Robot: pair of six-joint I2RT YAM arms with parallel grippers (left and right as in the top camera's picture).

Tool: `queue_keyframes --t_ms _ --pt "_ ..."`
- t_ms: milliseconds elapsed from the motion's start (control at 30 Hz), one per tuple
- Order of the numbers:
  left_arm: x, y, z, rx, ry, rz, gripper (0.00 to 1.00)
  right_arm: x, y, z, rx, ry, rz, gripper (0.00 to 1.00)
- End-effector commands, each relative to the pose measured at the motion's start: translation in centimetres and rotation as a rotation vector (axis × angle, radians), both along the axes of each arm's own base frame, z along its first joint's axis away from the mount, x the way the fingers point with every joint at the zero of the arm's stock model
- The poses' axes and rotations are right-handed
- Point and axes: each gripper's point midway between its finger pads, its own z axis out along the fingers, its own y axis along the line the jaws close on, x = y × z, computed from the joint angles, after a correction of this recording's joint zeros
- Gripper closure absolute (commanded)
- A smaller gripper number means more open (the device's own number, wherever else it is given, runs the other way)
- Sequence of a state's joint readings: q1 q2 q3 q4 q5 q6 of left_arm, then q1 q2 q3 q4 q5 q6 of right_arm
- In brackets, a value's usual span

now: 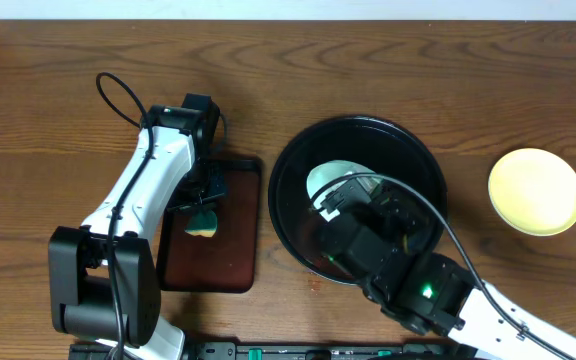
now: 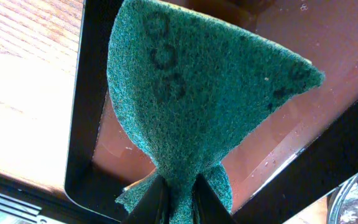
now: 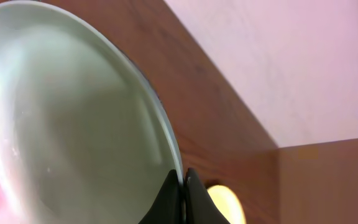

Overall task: Clean dirty plates on tray and stack at the side
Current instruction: 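Tilt the pale green plate up with the right gripper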

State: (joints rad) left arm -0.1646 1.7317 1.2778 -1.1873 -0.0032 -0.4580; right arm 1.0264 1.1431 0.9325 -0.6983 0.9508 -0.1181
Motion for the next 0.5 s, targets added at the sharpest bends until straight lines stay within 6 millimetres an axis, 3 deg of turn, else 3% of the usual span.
queue_keyframes --t_ms 0,467 --pt "-0.18 0.22 -0.07 0.008 0.007 -0.012 0.87 -0.05 -0.49 2.16 -0.043 -0.082 -0.022 0.99" --pt "-0.18 0.22 -0.07 0.008 0.007 -0.012 0.86 -0.26 -0.16 2.16 -0.091 -0.075 0.014 0.99"
